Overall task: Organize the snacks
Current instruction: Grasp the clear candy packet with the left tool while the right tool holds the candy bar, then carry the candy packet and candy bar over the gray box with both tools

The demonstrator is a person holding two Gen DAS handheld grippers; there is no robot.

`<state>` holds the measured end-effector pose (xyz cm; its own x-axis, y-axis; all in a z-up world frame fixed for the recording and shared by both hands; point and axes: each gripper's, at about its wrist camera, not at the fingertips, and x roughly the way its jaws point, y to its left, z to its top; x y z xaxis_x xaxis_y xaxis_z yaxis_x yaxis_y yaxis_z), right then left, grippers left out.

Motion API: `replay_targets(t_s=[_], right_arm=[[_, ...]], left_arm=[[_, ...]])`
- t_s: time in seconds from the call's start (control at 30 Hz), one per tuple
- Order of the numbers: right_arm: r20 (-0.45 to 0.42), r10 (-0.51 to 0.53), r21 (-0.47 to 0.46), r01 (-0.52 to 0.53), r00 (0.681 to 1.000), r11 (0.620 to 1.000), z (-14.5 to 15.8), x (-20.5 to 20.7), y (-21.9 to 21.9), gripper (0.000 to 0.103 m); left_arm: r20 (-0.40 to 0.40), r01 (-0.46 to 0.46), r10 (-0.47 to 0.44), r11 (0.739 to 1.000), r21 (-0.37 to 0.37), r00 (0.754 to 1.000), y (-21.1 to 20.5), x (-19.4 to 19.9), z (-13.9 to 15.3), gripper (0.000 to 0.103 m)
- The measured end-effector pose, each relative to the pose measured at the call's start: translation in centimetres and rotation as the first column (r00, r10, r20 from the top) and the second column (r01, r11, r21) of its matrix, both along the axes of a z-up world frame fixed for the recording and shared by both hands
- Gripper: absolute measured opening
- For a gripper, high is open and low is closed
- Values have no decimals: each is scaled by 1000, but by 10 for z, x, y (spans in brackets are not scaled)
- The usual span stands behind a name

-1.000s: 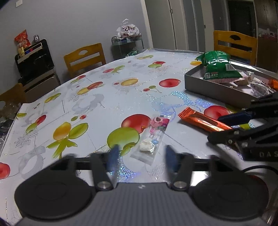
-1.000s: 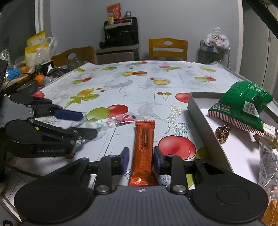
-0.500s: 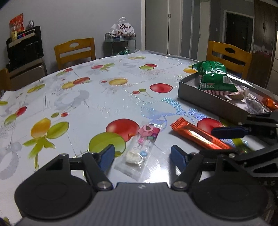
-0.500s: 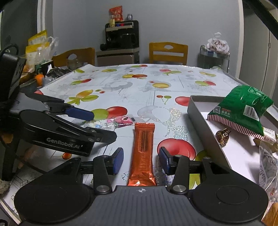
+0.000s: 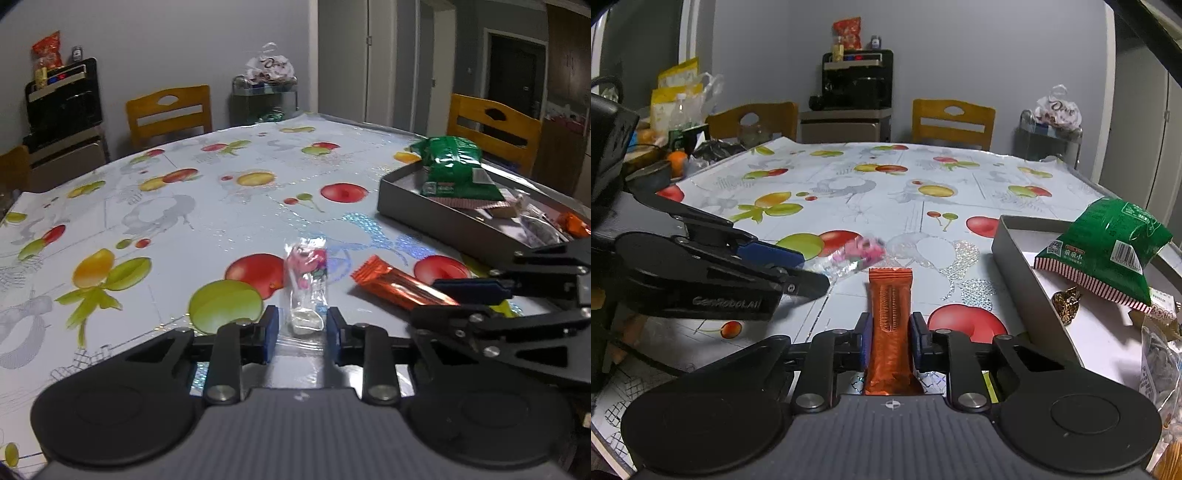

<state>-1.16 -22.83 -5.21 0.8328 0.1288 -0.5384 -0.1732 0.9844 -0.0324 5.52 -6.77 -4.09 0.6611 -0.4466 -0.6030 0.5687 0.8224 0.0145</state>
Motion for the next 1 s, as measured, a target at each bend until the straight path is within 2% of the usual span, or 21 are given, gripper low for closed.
replay_targets(t_s=[0.27, 0.3, 0.33, 0.4, 0.53, 0.63, 0.67, 0.73, 0.77, 0.8, 0.87, 1.0], right_arm=[[56, -3, 5, 3, 998, 1000, 13, -7, -3, 23], [69, -3, 3, 3, 998, 1000, 16, -8, -4, 23], [82, -4, -1, 4, 997, 1000, 18, -9, -4, 23], [92, -9, -1, 9, 996, 1000, 21, -9, -4, 23], [82, -4, 7, 3, 997, 1000, 22, -10, -6, 23], [74, 0, 10, -1, 997, 1000, 20, -10, -5, 23], [71, 0, 14, -1, 998, 1000, 20, -10, -5, 23], [65, 2, 17, -3, 998, 1000, 19, -10, -5, 23], [64, 5, 19, -6, 998, 1000, 19, -11, -4, 23], [63, 8, 18, -9, 998, 1000, 19, -11, -4, 23], [59, 10, 19, -11, 998, 1000, 18, -11, -4, 23], [53, 6, 28, -8, 999, 1000, 18, -11, -6, 23]], left_arm=[[92, 4, 1, 999, -49, 996, 9, -17, 17, 16], [100, 4, 1, 999, -53, 995, 10, -19, 19, 7], [102, 8, -3, 999, -54, 995, 10, -20, 21, 3], [107, 9, -3, 998, -55, 994, 11, -22, 23, 3], [65, 7, -6, 1000, -12, 998, 9, -19, 17, 3], [56, -25, 28, 998, -52, 998, 14, -15, 16, 5], [45, -30, 33, 998, -63, 998, 14, -13, 16, 7], [24, -45, 46, 997, -59, 999, 12, -9, 14, 22], [19, -53, 54, 997, -47, 998, 10, -7, 13, 46], [29, -61, 63, 997, -40, 998, 9, -7, 12, 66], [53, -58, 60, 997, -43, 997, 6, -9, 12, 74], [20, -48, 48, 999, -11, 999, -3, -5, 7, 74]])
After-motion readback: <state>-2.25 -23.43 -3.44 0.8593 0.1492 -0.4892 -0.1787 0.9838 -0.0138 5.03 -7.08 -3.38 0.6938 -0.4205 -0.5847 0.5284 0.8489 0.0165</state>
